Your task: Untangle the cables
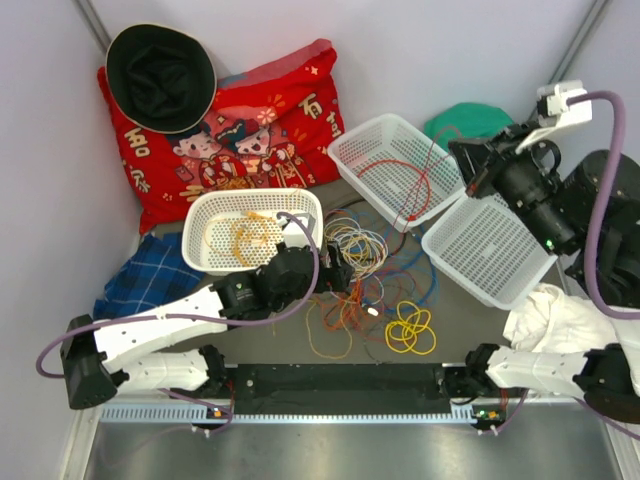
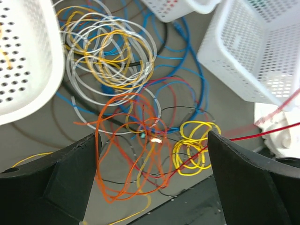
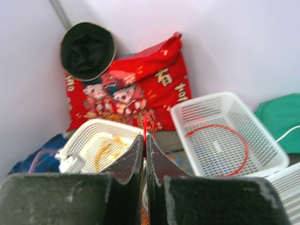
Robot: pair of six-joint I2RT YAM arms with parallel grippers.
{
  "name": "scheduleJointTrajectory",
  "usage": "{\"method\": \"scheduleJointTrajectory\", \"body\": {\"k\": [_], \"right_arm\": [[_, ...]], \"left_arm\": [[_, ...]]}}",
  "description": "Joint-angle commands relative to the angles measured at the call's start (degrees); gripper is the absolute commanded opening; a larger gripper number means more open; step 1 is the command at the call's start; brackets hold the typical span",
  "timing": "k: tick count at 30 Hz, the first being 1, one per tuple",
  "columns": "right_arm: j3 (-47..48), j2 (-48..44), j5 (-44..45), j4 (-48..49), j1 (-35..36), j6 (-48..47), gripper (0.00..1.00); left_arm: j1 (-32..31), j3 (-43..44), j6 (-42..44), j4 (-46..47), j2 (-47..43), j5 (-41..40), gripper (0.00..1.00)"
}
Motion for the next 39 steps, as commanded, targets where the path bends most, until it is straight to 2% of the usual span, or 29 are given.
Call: {"method": "scheduleJointTrajectory", "body": {"k": [1, 5, 11, 16, 19, 22, 25, 27, 29, 30, 35, 39], "right_arm": [[8.18, 4.82, 8.09, 5.96, -0.04, -6.63, 0.0], [16.08, 9.13, 11.69, 9.92, -0.48, -9.62, 0.0], [16.19, 9.4, 14.25, 21.51, -0.48, -12.43, 0.0], [19.7, 11.41, 13.11, 19.08, -0.48, -11.91, 0.0], [16.83, 10.54, 13.11, 18.46, -0.48, -10.94, 0.0], [14.44, 8.96, 13.11, 18.47, -0.48, -9.19, 0.0], [12.68, 8.52, 13.2, 17.24, -0.48, -8.22, 0.0], [11.89, 8.08, 13.2, 16.97, -0.48, -7.78, 0.0], [10.92, 7.82, 13.11, 16.27, -0.48, -7.08, 0.0], [10.66, 7.73, 13.11, 16.09, -0.48, -6.9, 0.0], [9.51, 7.2, 11.44, 13.72, -0.4, -4.8, 0.0], [8.28, 6.5, 10.56, 13.1, -0.48, -3.56, 0.0]], "left_arm": [[0.65, 1.1, -2.84, -6.17, 0.8, -3.98, 0.99], [1.0, 0.93, -4.43, -8.9, 1.06, -5.21, 0.99], [2.58, -1.0, -5.4, -10.22, 0.8, -3.98, 0.99], [4.25, -1.36, -5.92, -10.75, 0.28, -3.98, 0.99], [4.34, -3.02, -4.35, -7.16, -2.18, -3.46, 0.99], [4.25, -6.62, -1.71, 2.5, -6.92, -2.14, 0.99], [4.34, -11.63, 2.85, 17.86, -12.2, 2.25, 0.99], [4.25, -14.96, 6.27, 29.17, -14.84, 6.9, 0.99], [4.16, -16.03, 8.74, 34.67, -15.2, 10.24, 0.99], [4.16, -16.47, 11.28, 39.57, -15.02, 14.61, 0.99], [3.64, -16.12, 14.03, 48.31, -9.68, 24.74, 0.99], [1.79, -14.81, 14.99, 52.18, -4.31, 26.96, 0.99]]}}
